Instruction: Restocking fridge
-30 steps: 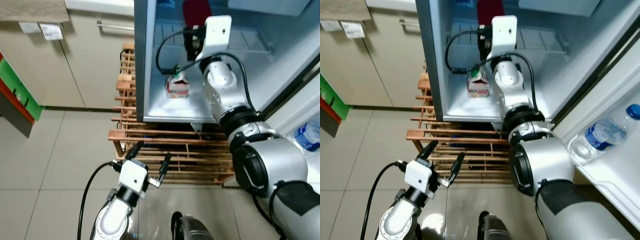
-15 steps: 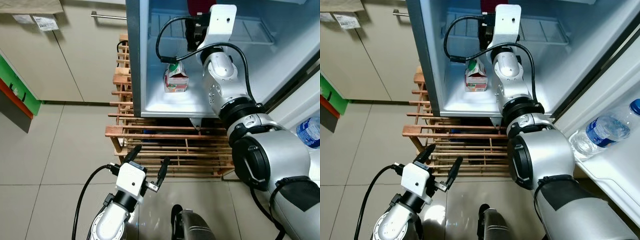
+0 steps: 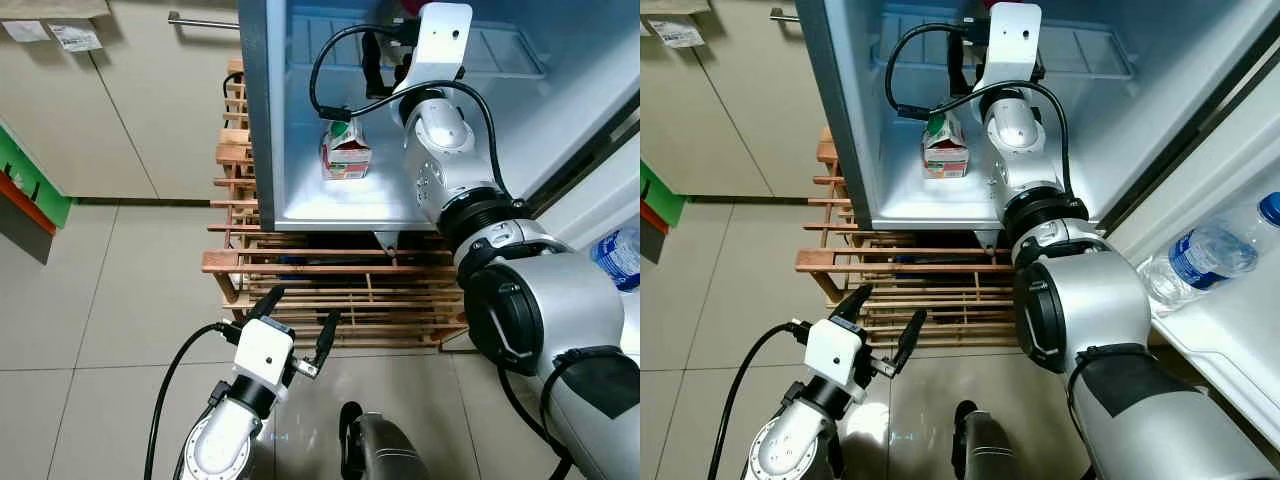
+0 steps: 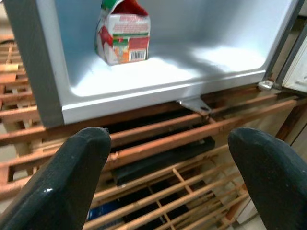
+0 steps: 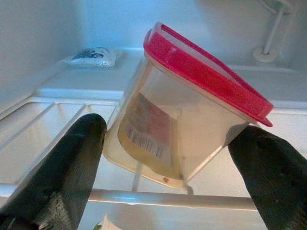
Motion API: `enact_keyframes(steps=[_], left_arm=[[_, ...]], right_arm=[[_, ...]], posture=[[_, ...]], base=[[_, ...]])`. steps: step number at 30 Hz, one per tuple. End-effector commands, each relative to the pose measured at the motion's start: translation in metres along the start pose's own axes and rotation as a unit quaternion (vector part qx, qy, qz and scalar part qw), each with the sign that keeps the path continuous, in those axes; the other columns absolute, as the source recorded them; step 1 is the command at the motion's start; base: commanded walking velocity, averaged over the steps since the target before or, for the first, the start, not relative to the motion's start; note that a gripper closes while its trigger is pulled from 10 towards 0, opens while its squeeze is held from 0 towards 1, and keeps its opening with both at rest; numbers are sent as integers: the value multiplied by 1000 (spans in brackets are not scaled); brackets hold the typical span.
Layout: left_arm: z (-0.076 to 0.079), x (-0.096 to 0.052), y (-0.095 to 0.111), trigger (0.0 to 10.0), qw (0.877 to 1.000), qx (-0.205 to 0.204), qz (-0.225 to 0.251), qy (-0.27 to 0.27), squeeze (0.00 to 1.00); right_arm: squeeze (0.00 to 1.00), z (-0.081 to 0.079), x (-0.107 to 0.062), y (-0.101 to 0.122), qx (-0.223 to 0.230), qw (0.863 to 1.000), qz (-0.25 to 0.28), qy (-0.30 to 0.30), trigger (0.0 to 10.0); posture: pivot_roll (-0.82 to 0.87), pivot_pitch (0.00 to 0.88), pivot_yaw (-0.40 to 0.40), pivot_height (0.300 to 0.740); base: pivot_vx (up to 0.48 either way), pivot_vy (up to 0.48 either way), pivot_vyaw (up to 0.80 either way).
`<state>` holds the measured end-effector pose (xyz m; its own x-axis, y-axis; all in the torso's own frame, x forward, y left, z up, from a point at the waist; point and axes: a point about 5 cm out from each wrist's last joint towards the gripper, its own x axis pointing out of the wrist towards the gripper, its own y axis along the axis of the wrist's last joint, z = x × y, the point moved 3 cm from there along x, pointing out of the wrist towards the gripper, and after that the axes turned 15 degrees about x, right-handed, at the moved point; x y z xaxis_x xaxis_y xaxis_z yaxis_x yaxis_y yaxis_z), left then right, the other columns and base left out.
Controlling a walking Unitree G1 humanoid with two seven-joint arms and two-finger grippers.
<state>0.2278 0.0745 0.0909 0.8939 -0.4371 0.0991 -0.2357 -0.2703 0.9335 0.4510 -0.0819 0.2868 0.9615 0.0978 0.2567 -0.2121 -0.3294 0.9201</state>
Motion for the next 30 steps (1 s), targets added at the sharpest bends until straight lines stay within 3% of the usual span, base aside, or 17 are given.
enact_keyframes(steps=[1,7,14,15,16,17,20,21,22,24,26,30], left_arm=[[6,-1,-4,10000,1000,-6,-12,-9,0],[4,5,-6,10000,1000,-4,-9,-8,0],[3,15,-8,10000,1000,-2,-3,-13,0],[2,19,-9,10000,1000,-1,1,-14,0],[2,19,-9,10000,1000,-1,1,-14,0],[2,21,-8,10000,1000,-1,2,-14,0],[-1,28,-10,10000,1000,1,5,-15,0],[-3,31,-10,10000,1000,3,8,-12,0],[-3,31,-10,10000,1000,3,8,-12,0],[-9,35,-11,10000,1000,6,10,-6,0],[-11,36,-12,10000,1000,8,11,-3,0],[-27,48,-7,10000,1000,8,3,20,0]], right_arm=[[1000,-2,3,16,-10,1000,28,3,10000],[1000,7,-2,13,-39,998,44,-5,10000],[1000,28,-22,-5,-67,997,47,-15,10000],[224,35,-32,-9,-77,996,50,-16,10000],[224,35,-32,-9,-77,996,50,-16,10000],[0,37,-35,-9,-80,995,51,-17,10000],[0,46,-48,-12,-79,995,49,-28,10000],[0,51,-64,-12,-76,995,50,-35,10000],[0,51,-64,-12,-76,995,50,-35,10000],[0,55,-85,-13,-72,995,49,-40,10000],[0,55,-90,-13,-72,995,47,-41,10000],[0,61,-117,-13,-69,996,44,-42,10000]], posture=[[44,245,-104,740],[26,222,-106,740],[-10,177,-105,740],[-18,163,-103,740],[-18,163,-103,740],[-18,163,-103,740],[-30,131,-104,740],[-36,113,-105,740],[-36,113,-105,740],[-52,87,-104,740],[-52,87,-104,740],[-75,39,-97,740]], base=[[0,0,0],[0,0,0],[0,0,0],[0,0,0],[0,0,0],[0,0,0],[0,0,0],[0,0,0],[0,0,0],[0,0,0],[0,0,0],[0,0,0]])
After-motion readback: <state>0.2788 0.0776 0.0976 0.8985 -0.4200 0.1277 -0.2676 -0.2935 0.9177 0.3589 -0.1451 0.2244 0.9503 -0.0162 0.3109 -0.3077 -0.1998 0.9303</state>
